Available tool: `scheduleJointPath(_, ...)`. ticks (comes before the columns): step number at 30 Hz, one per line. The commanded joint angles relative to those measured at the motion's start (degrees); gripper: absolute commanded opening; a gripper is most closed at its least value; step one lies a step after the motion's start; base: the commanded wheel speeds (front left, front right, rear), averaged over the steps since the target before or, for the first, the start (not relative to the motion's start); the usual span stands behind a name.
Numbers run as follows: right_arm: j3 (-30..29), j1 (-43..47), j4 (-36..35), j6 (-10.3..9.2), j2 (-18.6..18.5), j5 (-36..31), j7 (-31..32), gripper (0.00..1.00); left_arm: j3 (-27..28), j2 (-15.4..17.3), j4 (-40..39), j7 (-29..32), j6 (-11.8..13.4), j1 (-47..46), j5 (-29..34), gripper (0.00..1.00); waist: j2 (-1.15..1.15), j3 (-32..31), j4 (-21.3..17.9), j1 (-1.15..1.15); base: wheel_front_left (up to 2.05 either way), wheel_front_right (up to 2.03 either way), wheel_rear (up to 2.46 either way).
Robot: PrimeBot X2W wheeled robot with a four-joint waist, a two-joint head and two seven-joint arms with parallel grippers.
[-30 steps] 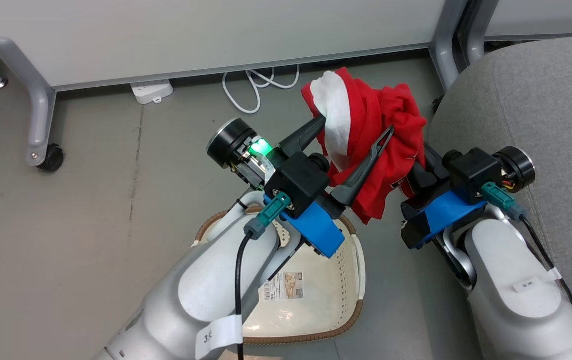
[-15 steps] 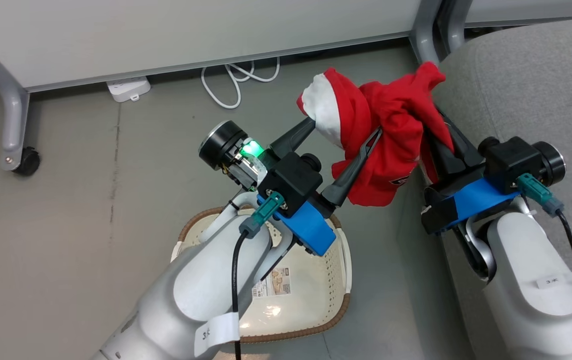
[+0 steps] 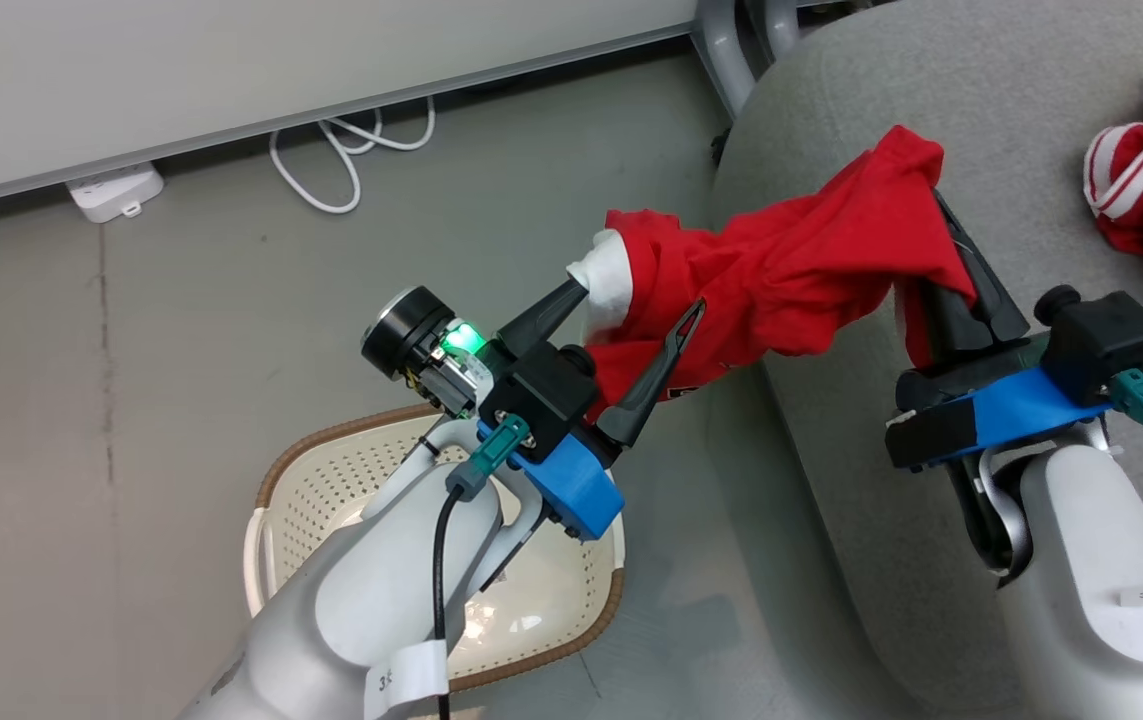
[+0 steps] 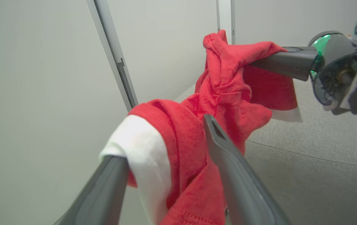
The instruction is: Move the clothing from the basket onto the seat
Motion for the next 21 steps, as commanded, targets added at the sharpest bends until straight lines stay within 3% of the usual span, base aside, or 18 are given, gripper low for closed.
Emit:
scheduleJointPath(1,-0.6,0.8,-0.8,0.01,0.4,0.2,-0.2,0.0,0.3,0.6,0.1,-0.3,-0.2,0.4,0.1,1.0,0.0,0.6,-1.5,0.0,0.0,0.0,0.0)
scheduleJointPath(21,-9.6,7.6,-10.9,0.01,1.9,-0.5,-0.2,0.0,-1.5,2.3,0.0,-0.3,-0.7,0.8,0.6,1.0,0.0,2.6,-11.1,0.0,0.0,0.0,0.0)
